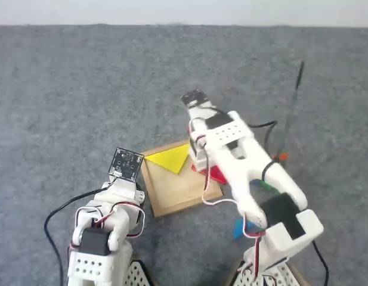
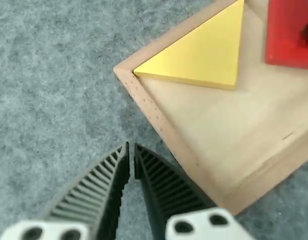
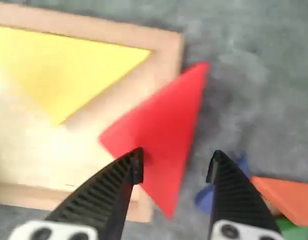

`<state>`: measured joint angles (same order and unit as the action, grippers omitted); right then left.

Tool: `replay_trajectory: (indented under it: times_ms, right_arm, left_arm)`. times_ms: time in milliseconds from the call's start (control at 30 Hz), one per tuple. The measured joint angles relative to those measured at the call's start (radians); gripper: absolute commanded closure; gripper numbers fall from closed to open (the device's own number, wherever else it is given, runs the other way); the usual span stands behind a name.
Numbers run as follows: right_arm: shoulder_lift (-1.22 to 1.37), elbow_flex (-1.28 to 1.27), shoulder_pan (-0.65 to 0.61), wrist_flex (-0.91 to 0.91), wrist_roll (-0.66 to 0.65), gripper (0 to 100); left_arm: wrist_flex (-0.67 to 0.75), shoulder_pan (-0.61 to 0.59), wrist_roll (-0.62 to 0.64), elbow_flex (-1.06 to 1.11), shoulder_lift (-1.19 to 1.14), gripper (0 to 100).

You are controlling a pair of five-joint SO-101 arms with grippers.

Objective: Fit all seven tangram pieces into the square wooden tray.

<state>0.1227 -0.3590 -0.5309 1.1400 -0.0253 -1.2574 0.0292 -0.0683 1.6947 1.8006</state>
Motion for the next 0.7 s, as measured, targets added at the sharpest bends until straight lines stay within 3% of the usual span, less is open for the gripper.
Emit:
replay_trajectory:
  times_ms: [700]
  right_arm:
    - [0.104,0.066,-0.180,-0.011,0.000,78.6]
  left_arm:
    - [0.000,0.000,0.000,0.000,0.000,98]
